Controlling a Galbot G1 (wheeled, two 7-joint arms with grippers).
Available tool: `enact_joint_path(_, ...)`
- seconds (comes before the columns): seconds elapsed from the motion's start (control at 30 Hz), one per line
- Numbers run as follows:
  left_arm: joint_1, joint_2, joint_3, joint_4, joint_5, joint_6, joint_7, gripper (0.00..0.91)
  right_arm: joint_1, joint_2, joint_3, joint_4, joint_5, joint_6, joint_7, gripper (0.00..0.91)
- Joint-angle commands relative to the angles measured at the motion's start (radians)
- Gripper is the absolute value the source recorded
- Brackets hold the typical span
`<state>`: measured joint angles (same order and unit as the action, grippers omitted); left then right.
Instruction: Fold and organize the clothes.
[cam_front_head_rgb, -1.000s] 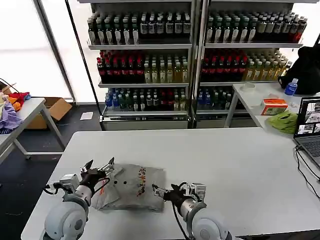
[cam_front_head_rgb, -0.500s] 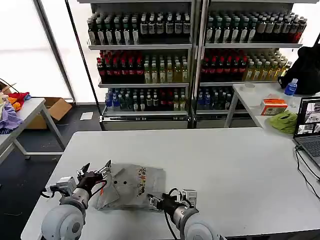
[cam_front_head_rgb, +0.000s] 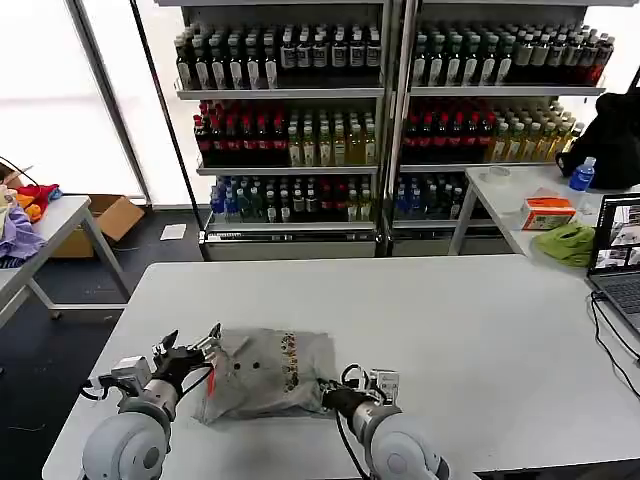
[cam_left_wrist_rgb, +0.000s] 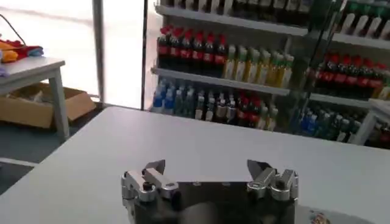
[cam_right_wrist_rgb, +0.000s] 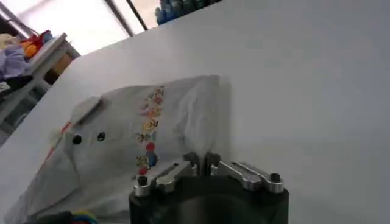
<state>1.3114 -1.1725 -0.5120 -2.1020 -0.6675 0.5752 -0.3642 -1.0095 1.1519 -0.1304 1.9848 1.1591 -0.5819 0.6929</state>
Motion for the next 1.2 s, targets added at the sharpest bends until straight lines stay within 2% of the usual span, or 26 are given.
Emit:
enact_joint_path(0.03, 0.006, -0.003, -0.001, 0.001, 0.000, 0.001, 0.001, 0.907, -0.010, -0.005, 0.072, -0.019, -0.014, 0.001, -0.002, 0.000)
enact_joint_path(0.37, -0.003, -0.021, 0.019, 0.000, 0.008, 0.001, 0.003, 0.907, -0.082, -0.088, 0.225, 0.011, -0.007, 0.003, -0.039, 0.000)
enact_joint_path(0.6, -0.019, -0.036, 0.023, 0.010, 0.038, -0.014, 0.011, 0.907, -0.127, -0.118, 0.304, 0.018, 0.006, 0.003, -0.043, 0.000)
enact_joint_path(1.03, -0.039, -0.041, 0.035, 0.014, 0.046, -0.014, 0.020, 0.907, -0.213, -0.129, 0.369, 0.085, -0.100, 0.001, -0.027, 0.000)
enact_joint_path(1.07, -0.039, -0.041, 0.035, 0.014, 0.046, -0.013, 0.020, 0.907, -0.222, -0.134, 0.376, 0.093, -0.112, 0.001, -0.032, 0.232)
enact_joint_path(1.1, -0.040, -0.041, 0.035, 0.015, 0.046, -0.012, 0.019, 0.907, -0.231, -0.137, 0.384, 0.100, -0.122, 0.001, -0.034, 0.907)
enact_joint_path(1.2, -0.037, -0.041, 0.034, 0.011, 0.046, -0.009, 0.019, 0.907, -0.260, -0.136, 0.420, 0.128, -0.158, 0.001, -0.039, 0.907)
